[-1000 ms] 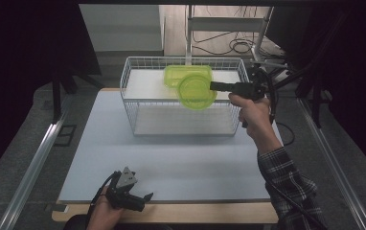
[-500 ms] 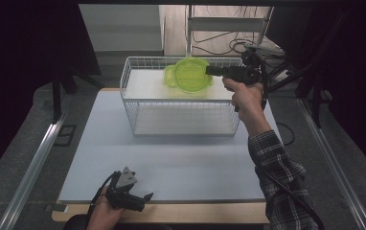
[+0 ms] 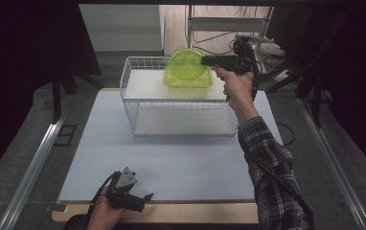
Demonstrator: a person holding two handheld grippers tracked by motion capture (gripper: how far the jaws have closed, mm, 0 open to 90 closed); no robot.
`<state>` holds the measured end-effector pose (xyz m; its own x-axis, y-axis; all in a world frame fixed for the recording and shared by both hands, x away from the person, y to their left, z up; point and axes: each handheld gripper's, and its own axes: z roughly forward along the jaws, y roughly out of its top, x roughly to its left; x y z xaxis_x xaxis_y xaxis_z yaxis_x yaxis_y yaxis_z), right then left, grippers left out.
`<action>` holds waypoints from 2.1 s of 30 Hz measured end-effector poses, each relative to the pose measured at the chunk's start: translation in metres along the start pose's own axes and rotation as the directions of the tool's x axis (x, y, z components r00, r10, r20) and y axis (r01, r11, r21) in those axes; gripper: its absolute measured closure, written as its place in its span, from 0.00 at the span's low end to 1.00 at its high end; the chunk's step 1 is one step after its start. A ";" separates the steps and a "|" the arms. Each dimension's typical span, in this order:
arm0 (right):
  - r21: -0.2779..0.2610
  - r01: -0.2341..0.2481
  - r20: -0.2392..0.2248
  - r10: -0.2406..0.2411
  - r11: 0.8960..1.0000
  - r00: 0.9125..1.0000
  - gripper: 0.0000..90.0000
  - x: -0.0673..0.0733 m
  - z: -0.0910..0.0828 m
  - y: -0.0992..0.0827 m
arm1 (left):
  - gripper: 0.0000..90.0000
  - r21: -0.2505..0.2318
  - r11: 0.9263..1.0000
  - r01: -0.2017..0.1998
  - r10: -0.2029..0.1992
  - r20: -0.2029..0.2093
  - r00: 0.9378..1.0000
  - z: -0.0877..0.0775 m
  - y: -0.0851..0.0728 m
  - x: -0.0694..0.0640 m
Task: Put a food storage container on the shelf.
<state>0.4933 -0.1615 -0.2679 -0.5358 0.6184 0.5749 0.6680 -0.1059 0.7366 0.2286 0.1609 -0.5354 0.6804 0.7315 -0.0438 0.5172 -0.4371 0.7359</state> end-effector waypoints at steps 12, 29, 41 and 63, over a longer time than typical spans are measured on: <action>-0.011 0.025 0.158 -0.023 1.000 0.987 0.85 0.005 0.007 0.003 | 0.03 0.005 1.000 -0.010 0.010 0.001 1.000 0.000 0.000 -0.001; -0.023 0.065 0.152 -0.061 0.998 0.986 0.60 0.002 0.001 0.001 | 0.03 0.005 1.000 -0.009 0.009 0.002 1.000 0.001 0.000 -0.001; 0.020 0.134 0.120 -0.135 0.991 0.984 0.43 0.006 -0.008 -0.008 | 0.02 -0.004 1.000 -0.004 0.004 0.007 1.000 0.000 0.001 -0.001; 0.056 0.293 0.062 -0.296 0.955 0.953 0.18 0.016 -0.026 -0.036 | 0.02 -0.006 1.000 0.005 -0.004 0.009 1.000 0.000 0.001 0.000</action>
<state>0.4469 -0.1678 -0.2759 -0.6764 0.6691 0.3079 0.5100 0.1238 0.8512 0.2288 0.1602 -0.5352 0.6828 0.7287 -0.0532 0.5172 -0.4306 0.7396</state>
